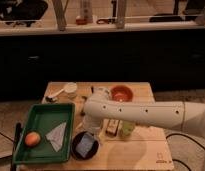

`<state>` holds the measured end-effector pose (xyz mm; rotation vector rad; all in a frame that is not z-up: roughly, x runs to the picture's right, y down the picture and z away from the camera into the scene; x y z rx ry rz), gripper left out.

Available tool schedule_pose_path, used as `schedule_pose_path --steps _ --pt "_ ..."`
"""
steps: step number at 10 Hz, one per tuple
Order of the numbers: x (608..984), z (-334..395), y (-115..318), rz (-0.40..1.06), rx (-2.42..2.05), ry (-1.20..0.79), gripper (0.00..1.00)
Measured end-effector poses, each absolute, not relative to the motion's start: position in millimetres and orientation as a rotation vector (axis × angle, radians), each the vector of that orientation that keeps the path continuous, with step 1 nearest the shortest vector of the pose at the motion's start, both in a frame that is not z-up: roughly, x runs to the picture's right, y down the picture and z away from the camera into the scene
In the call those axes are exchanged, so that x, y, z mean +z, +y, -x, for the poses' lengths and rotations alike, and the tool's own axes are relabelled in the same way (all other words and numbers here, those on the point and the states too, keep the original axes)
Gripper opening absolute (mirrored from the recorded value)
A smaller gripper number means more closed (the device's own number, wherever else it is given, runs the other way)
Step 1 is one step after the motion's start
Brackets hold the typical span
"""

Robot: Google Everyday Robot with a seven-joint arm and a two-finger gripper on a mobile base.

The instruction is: Place sponge in purple bowl

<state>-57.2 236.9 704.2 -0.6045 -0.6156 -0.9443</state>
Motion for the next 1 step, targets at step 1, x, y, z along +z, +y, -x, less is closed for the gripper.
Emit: schedule_pose_path --steps 1 --pt "704.3 57.8 236.5 0.601 -0.945 -0.616 0.8"
